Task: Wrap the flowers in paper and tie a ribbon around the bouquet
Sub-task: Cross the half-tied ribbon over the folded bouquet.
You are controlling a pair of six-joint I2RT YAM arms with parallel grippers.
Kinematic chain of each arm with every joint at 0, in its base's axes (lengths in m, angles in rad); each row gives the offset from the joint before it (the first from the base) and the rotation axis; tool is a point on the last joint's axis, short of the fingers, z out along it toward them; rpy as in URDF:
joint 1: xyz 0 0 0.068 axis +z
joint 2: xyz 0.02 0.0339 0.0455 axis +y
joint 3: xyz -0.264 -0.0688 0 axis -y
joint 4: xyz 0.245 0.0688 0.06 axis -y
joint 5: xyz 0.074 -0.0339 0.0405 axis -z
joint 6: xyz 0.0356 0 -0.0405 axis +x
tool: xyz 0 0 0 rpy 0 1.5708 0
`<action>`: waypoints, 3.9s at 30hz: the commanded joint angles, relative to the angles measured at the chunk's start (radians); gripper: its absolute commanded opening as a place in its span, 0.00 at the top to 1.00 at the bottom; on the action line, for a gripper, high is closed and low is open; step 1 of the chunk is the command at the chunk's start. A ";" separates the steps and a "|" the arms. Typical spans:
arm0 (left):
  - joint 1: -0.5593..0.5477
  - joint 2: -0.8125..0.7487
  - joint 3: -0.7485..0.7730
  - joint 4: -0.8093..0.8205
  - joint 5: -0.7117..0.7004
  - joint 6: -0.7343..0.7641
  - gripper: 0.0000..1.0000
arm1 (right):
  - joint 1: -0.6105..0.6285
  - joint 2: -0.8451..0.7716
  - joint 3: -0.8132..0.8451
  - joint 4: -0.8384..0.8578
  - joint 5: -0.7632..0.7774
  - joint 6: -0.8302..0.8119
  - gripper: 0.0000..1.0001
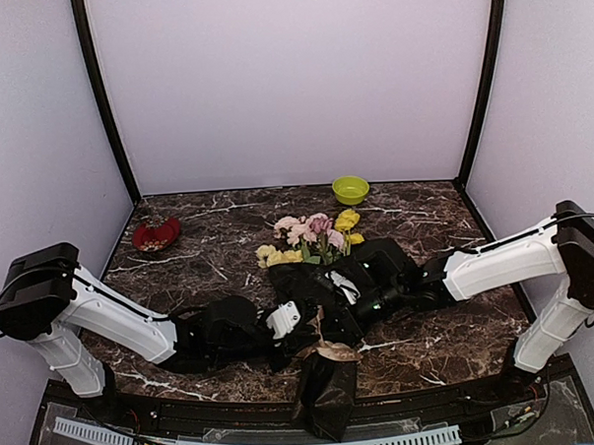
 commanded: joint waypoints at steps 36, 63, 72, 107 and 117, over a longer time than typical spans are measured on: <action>0.004 -0.075 -0.116 0.100 -0.029 -0.044 1.00 | -0.007 -0.057 -0.014 -0.039 0.037 -0.022 1.00; 0.004 -0.053 -0.109 0.074 -0.025 -0.037 0.87 | -0.013 -0.026 0.000 -0.039 0.010 -0.036 1.00; 0.003 -0.129 -0.060 -0.012 0.025 0.029 0.68 | -0.008 -0.030 0.004 -0.027 0.011 -0.030 1.00; -0.003 -0.081 0.002 -0.071 -0.039 0.005 1.00 | -0.011 -0.069 -0.025 -0.034 0.037 -0.024 1.00; -0.004 -0.098 -0.085 0.000 -0.038 -0.062 1.00 | -0.021 -0.051 -0.035 -0.017 0.042 0.004 1.00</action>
